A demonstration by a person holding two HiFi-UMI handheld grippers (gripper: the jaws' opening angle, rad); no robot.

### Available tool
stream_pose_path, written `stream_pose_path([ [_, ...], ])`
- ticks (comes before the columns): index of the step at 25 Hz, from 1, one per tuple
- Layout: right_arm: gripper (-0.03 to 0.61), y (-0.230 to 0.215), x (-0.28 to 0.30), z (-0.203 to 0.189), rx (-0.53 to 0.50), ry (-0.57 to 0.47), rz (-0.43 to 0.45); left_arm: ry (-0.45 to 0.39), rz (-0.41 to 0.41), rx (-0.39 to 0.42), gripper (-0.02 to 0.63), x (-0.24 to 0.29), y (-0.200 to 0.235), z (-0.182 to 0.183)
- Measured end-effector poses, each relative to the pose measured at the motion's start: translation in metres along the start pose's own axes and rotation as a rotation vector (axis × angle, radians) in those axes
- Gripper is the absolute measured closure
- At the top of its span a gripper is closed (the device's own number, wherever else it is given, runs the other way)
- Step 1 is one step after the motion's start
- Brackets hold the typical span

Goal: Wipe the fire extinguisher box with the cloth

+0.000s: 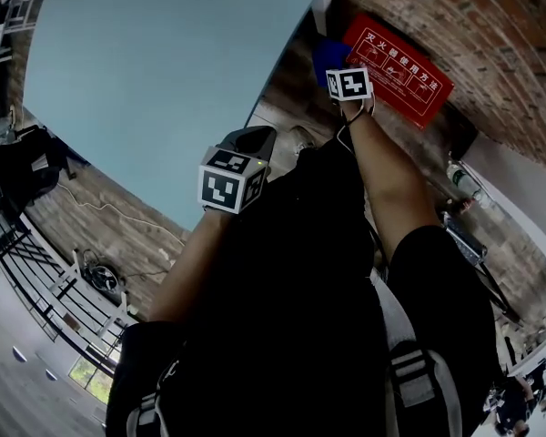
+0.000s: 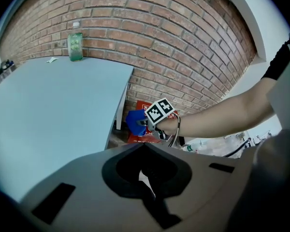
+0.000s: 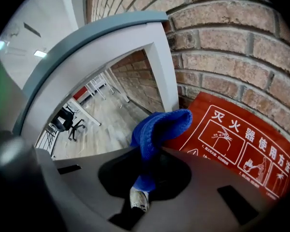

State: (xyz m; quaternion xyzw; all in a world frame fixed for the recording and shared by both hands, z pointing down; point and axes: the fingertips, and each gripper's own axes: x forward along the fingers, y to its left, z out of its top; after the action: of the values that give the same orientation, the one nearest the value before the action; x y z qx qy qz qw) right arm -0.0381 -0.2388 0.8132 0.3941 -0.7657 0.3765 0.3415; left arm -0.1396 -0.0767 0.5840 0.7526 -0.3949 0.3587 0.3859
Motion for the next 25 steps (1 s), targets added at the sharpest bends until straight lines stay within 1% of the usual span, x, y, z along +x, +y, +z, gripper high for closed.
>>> stream_pose_path([
  [4, 0.537, 0.013, -0.028, 0.011, -0.02, -0.083, 0.001, -0.03, -0.026, 0.013, 0.62, -0.003, -0.002, 0.012],
  [6, 0.537, 0.025, -0.047, 0.014, -0.043, -0.101, 0.004, -0.037, -0.041, 0.02, 0.62, -0.005, -0.003, 0.015],
  [8, 0.537, 0.033, -0.07, 0.02, -0.074, -0.125, -0.013, -0.048, -0.061, 0.026, 0.62, -0.006, -0.003, 0.018],
  [12, 0.537, 0.03, -0.125, 0.043, -0.103, -0.223, -0.07, -0.091, -0.112, 0.038, 0.62, 0.003, -0.007, 0.038],
  [14, 0.537, 0.031, -0.152, 0.048, -0.1, -0.265, -0.091, -0.111, -0.13, 0.054, 0.62, 0.003, -0.012, 0.047],
  [17, 0.537, 0.03, -0.187, 0.047, -0.092, -0.296, -0.13, -0.136, -0.166, 0.093, 0.62, 0.0, -0.025, 0.059],
  [20, 0.537, 0.025, -0.224, 0.047, -0.065, -0.337, -0.18, -0.168, -0.211, 0.125, 0.62, -0.003, -0.039, 0.069],
  [22, 0.537, 0.024, -0.251, 0.05, -0.035, -0.378, -0.212, -0.193, -0.242, 0.134, 0.62, -0.007, -0.048, 0.074],
  [25, 0.537, 0.024, -0.295, 0.061, 0.002, -0.468, -0.273, -0.223, -0.281, 0.136, 0.62, -0.01, -0.059, 0.081],
])
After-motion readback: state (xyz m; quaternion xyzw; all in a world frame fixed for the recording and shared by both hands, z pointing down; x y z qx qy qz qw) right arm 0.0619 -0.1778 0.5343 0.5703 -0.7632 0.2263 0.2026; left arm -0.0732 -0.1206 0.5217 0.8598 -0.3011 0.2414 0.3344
